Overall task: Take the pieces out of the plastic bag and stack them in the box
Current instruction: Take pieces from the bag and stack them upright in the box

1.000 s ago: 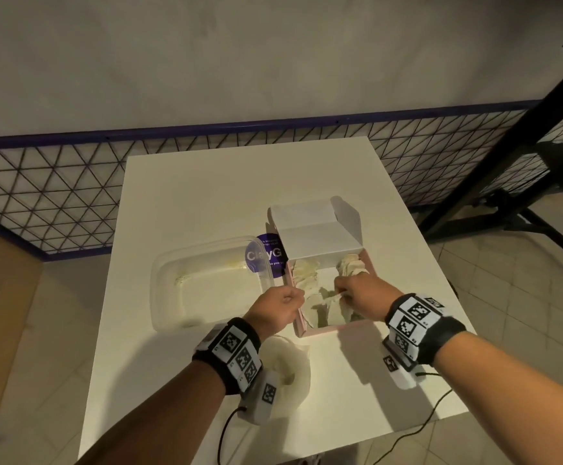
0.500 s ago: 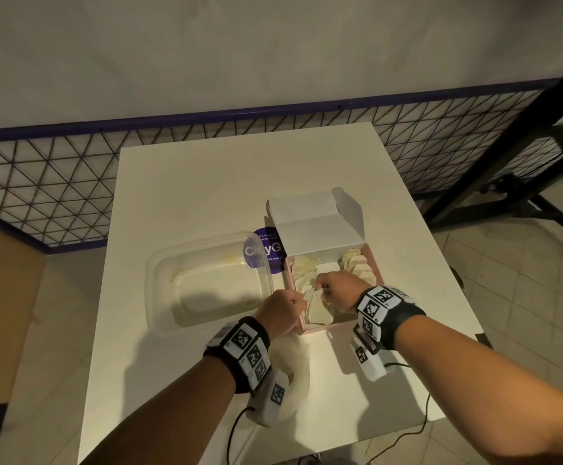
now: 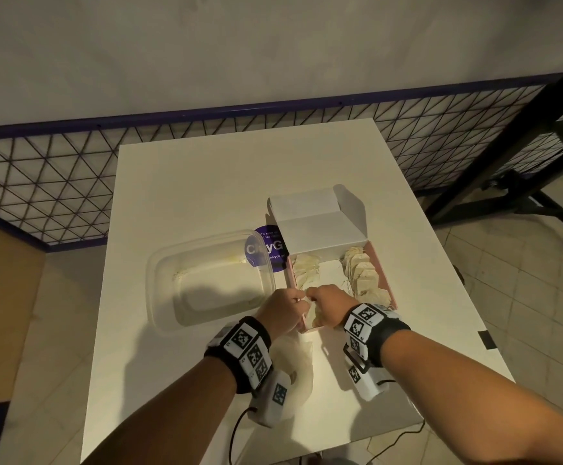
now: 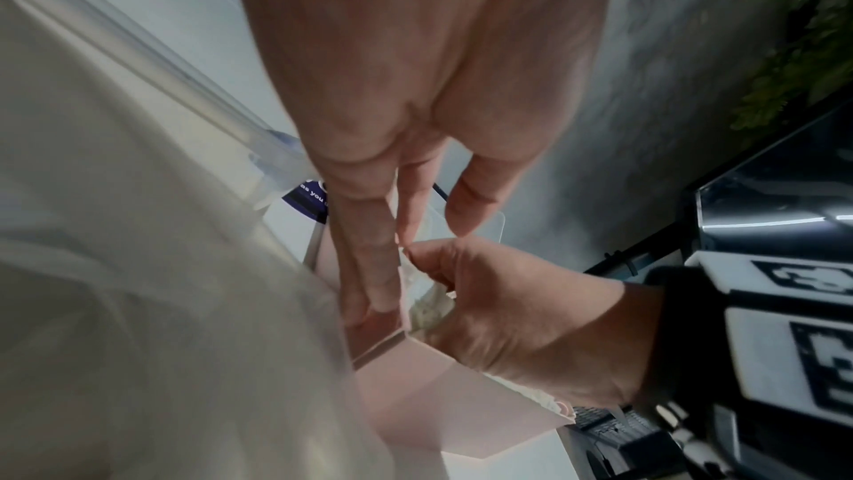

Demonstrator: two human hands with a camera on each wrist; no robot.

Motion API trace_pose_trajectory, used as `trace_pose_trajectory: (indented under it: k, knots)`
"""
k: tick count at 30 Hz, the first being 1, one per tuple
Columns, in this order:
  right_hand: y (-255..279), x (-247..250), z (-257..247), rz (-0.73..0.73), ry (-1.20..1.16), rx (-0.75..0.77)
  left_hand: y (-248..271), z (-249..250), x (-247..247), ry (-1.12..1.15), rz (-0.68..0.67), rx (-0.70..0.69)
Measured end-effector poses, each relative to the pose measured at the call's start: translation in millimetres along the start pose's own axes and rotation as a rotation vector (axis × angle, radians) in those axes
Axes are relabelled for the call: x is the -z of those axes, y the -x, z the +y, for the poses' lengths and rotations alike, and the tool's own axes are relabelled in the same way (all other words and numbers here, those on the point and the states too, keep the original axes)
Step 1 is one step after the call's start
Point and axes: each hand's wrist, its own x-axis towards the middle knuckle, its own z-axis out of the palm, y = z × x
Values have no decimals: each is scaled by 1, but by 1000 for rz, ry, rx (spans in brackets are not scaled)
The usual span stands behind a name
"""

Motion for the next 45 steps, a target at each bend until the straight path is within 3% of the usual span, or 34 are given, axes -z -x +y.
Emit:
trace_pose_trajectory:
  k: [2, 3, 4, 6, 9, 11, 13, 14, 16, 19, 22, 26, 30, 37, 45]
  knots:
    - [2, -1, 2, 10, -23, -19, 4, 14, 3, 299, -69, 217]
    - [5, 1, 3, 14, -34, -27, 9, 19, 4, 324, 62, 265]
    - [8, 3, 4, 24, -43, -27, 10, 20, 9, 286, 103, 324]
    - [18, 10, 6, 57, -55, -20, 19, 23, 24, 485, 154, 390]
    - [38, 16, 0, 140, 21, 16, 42, 22, 53, 558, 223, 325]
    - [55, 15, -12, 320, 79, 58, 63, 22, 72, 534, 280, 299]
    - [72, 11, -32, 540, 50, 149, 83, 16, 87, 372, 242, 269]
    - [82, 6, -45, 550, -23, 210, 92, 10, 89, 248, 189, 246]
    - [95, -15, -68, 359, -169, 322, 110, -2, 84, -4, 64, 184]
    - [89, -54, -95, 53, -53, 294, 131, -22, 60, -328, -106, 174]
    - [71, -76, -115, -67, 148, 135, 139, -40, 35, -433, -23, 228]
    - [59, -87, -122, -54, 256, -24, 145, -40, 20, -630, 37, 383]
    - [52, -98, -116, -75, 309, -99, 151, -37, 20, -583, -27, 453]
    - [45, -92, -115, -61, 396, -218, 161, -25, 25, -650, -48, 407]
    - [37, -111, -96, -103, 415, -235, 158, -17, 14, -641, -56, 397]
